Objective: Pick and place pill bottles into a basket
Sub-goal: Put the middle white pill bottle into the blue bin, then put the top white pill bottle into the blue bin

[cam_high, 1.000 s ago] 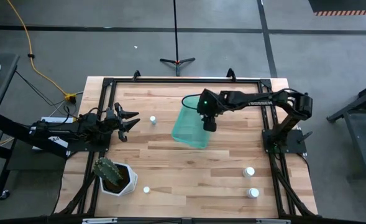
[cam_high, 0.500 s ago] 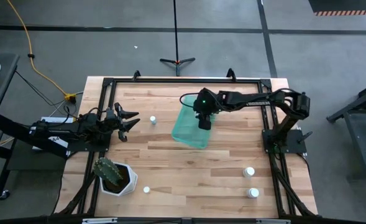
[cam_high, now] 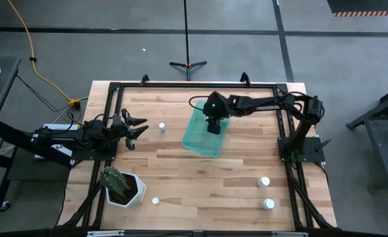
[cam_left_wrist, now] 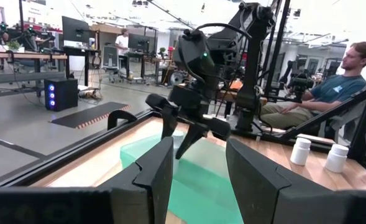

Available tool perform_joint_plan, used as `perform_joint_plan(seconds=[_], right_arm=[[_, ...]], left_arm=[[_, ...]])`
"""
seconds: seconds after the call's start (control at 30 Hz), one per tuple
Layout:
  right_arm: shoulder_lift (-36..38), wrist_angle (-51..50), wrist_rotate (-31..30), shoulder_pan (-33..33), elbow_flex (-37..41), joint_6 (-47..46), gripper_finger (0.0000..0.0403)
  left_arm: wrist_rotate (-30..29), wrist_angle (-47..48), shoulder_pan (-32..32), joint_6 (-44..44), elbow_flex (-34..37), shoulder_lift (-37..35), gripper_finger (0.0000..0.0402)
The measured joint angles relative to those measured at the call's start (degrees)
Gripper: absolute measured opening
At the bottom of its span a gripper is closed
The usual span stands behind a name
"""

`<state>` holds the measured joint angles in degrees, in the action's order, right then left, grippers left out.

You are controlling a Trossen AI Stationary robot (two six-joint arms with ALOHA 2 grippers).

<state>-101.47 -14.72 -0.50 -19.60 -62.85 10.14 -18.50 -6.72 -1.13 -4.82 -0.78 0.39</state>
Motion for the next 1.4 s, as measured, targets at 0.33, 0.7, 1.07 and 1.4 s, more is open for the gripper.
perform_joint_plan(seconds=[0.33,0.7,1.07,1.4], right_arm=[[0.02,3.61,-0.02,-2.01,0.01,-2.19,0.0171],[0.04,3.44,0.71,-2.55,0.00,-4.27,0.0199],[0.65,6.12,0.38,-2.54,0.00,-3.88,0.0226],[14.16,-0.45,-3.30,0.71,0.00,-2.67,0.0206]], left_arm=[[0.00,0.43,0.00,0.00,0.00,0.01,0.0184],[0.00,0.42,0.00,0.00,0.01,0.01,0.0184],[-0.02,0.43,0.00,0.00,0.00,0.00,0.0184],[-0.17,0.40,0.00,0.00,0.00,0.01,0.0184]])
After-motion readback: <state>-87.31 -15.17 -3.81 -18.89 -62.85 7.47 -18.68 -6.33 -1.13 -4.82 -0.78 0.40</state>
